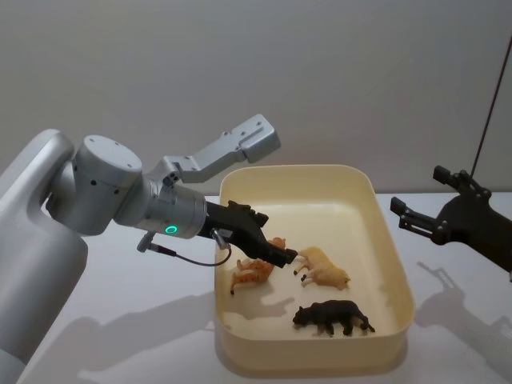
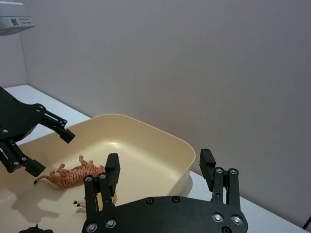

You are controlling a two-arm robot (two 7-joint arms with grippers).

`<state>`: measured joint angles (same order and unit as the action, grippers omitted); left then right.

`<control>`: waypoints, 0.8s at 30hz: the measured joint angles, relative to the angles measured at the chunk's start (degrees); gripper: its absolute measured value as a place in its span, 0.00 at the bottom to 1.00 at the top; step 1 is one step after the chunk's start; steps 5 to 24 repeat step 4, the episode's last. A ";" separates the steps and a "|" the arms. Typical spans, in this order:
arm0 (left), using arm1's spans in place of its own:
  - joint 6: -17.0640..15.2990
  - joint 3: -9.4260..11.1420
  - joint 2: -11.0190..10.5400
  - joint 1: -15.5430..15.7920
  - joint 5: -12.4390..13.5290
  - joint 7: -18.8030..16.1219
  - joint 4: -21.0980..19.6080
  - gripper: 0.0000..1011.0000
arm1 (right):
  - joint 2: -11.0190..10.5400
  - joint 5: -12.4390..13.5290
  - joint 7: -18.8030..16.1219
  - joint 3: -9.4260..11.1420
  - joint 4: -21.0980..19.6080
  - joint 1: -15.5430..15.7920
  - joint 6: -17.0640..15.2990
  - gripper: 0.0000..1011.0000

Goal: Pick up the toy alternately with two hands and place it into the central storage box.

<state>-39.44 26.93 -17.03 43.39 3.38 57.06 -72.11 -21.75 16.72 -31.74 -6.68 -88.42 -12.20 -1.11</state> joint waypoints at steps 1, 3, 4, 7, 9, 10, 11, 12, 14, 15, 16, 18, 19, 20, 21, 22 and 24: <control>0.01 0.04 0.03 0.05 0.08 0.18 0.10 0.99 | 0.00 0.00 0.00 0.00 0.00 0.00 0.00 0.99; 0.03 0.16 0.12 0.23 0.27 0.62 0.36 0.99 | 0.00 0.00 0.00 0.00 0.00 0.00 0.00 0.99; 0.04 0.19 0.14 0.28 0.33 0.76 0.44 0.99 | 0.00 0.00 0.00 0.00 0.00 0.00 0.00 0.99; 0.04 0.19 0.14 0.28 0.33 0.76 0.44 0.99 | 0.00 0.00 0.00 0.00 0.00 0.00 0.00 0.99; 0.04 0.19 0.14 0.28 0.33 0.76 0.44 0.99 | 0.00 0.00 0.00 0.00 0.00 0.00 0.00 0.99; 0.04 0.19 0.14 0.28 0.33 0.76 0.44 0.99 | 0.00 0.00 0.00 0.00 0.00 0.00 0.00 0.99; 0.04 0.19 0.14 0.28 0.33 0.76 0.44 0.99 | 0.00 0.00 0.00 0.00 0.00 0.00 0.00 0.99; 0.04 0.19 0.14 0.28 0.33 0.76 0.44 0.99 | 0.00 0.00 0.00 0.00 0.00 0.00 0.00 0.99; 0.04 0.19 0.14 0.28 0.33 0.76 0.44 0.99 | 0.00 0.00 0.00 0.00 0.00 0.00 0.00 0.99; 0.04 0.19 0.14 0.28 0.33 0.76 0.44 0.99 | 0.00 0.00 0.00 0.00 0.00 0.00 0.00 0.99; 0.04 0.19 0.14 0.28 0.33 0.76 0.44 0.99 | 0.00 0.00 0.00 0.00 0.00 0.00 0.00 0.99; 0.04 0.19 0.14 0.28 0.33 0.76 0.44 0.99 | 0.00 0.00 0.00 0.00 0.00 0.00 0.00 0.99; 0.04 0.19 0.14 0.28 0.33 0.76 0.44 0.99 | 0.00 0.00 0.00 0.00 0.00 0.00 0.00 0.99; 0.04 0.19 0.14 0.28 0.33 0.76 0.44 0.99 | 0.00 0.00 0.00 0.00 0.00 0.00 0.00 0.99; 0.04 0.19 0.14 0.28 0.33 0.76 0.44 0.99 | 0.00 0.00 0.00 0.00 0.00 0.00 0.00 0.99; 0.04 0.19 0.14 0.28 0.33 0.76 0.44 0.99 | 0.00 0.00 0.00 0.00 0.00 0.00 0.00 0.99; 0.04 0.19 0.14 0.28 0.33 0.76 0.44 0.99 | 0.00 0.00 0.00 0.00 0.00 0.00 0.00 0.99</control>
